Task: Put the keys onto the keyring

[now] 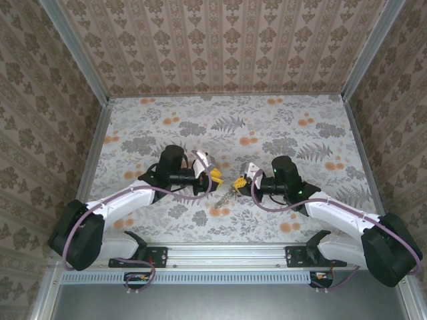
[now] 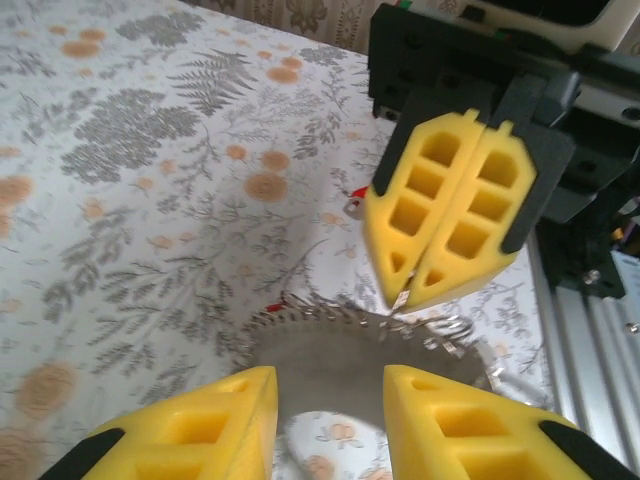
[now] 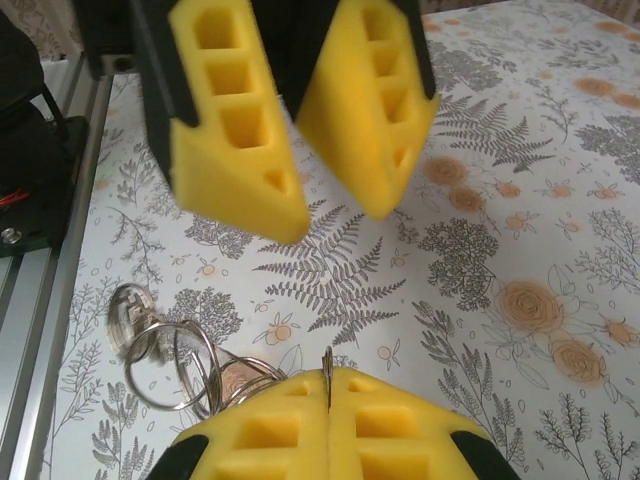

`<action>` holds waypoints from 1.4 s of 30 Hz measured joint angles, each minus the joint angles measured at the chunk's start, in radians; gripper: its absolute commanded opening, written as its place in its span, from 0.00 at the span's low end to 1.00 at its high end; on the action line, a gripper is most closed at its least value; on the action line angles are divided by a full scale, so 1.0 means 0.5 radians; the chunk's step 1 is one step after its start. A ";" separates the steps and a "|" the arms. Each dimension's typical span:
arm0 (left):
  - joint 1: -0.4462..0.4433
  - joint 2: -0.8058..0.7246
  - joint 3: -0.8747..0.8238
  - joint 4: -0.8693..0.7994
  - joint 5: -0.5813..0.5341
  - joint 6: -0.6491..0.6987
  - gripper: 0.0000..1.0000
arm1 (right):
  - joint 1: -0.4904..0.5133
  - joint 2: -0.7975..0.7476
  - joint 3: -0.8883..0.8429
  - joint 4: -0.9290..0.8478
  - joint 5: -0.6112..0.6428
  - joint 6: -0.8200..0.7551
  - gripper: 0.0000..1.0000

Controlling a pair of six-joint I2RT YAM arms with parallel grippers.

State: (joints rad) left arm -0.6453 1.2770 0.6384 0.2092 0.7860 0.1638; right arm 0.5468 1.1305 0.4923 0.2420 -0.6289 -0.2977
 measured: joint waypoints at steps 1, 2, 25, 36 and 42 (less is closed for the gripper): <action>0.021 0.008 0.008 0.001 0.015 0.040 0.34 | 0.000 0.000 0.019 -0.031 -0.006 -0.028 0.00; 0.034 0.022 0.024 0.000 0.034 0.082 0.34 | 0.000 0.000 0.029 -0.049 -0.011 -0.043 0.00; -0.101 0.430 0.344 -0.323 0.395 0.599 0.34 | -0.004 -0.019 0.037 -0.133 -0.015 -0.126 0.00; -0.146 0.456 0.365 -0.330 0.366 0.615 0.19 | -0.014 -0.027 0.037 -0.134 -0.016 -0.124 0.00; -0.148 0.471 0.385 -0.343 0.335 0.632 0.00 | -0.014 -0.028 0.037 -0.141 -0.027 -0.114 0.00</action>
State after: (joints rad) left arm -0.7193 1.5124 0.8307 0.0376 0.9535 0.4797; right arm 0.5396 1.1164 0.5106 0.1715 -0.6422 -0.3550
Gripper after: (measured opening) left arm 0.045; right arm 0.067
